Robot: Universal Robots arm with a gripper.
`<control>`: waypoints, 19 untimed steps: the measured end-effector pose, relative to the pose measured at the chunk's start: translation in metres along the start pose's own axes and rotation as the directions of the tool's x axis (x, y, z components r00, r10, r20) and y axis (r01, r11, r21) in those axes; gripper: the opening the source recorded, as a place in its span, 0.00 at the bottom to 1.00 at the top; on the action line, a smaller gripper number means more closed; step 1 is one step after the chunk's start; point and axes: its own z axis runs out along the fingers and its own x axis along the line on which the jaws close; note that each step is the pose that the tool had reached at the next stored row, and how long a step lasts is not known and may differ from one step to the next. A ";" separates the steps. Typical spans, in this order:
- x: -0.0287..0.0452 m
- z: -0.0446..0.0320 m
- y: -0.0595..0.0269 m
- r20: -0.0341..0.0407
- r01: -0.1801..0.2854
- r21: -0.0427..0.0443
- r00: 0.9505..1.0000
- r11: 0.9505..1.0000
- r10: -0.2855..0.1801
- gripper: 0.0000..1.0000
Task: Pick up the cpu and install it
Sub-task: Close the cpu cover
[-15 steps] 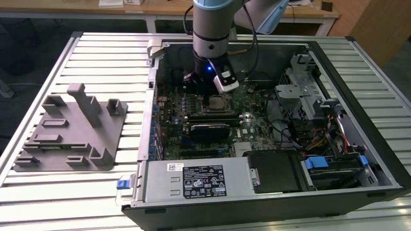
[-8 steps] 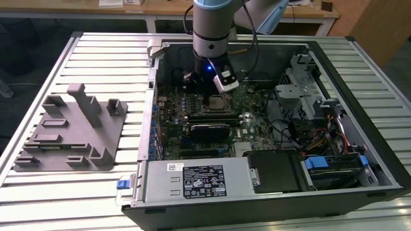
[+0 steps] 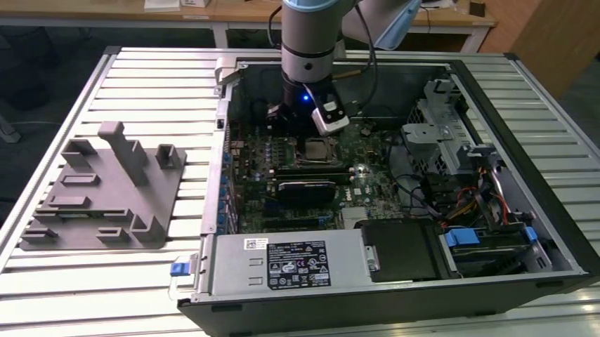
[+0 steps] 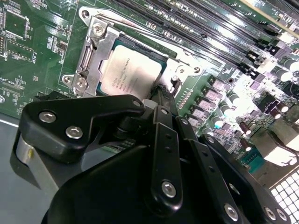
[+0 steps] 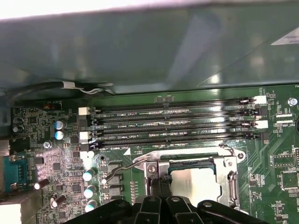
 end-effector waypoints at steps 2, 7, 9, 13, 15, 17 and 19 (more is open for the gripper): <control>0.0009 0.0010 -0.0001 0.001 0.000 -0.001 1.000 1.000 0.000 0.11; 0.0012 0.0021 -0.0002 0.000 0.000 -0.001 1.000 1.000 0.000 0.11; 0.0013 0.0022 -0.0002 0.000 0.000 -0.002 1.000 1.000 0.000 0.11; 0.0027 0.0022 -0.0004 0.000 0.000 -0.006 1.000 1.000 0.000 0.11; 0.0033 0.0022 -0.0005 0.000 0.000 -0.008 1.000 1.000 0.000 0.11; 0.0038 0.0022 -0.0006 0.000 0.000 -0.009 1.000 1.000 0.000 0.11; 0.0038 0.0022 -0.0007 0.000 0.000 -0.010 1.000 1.000 0.000 0.11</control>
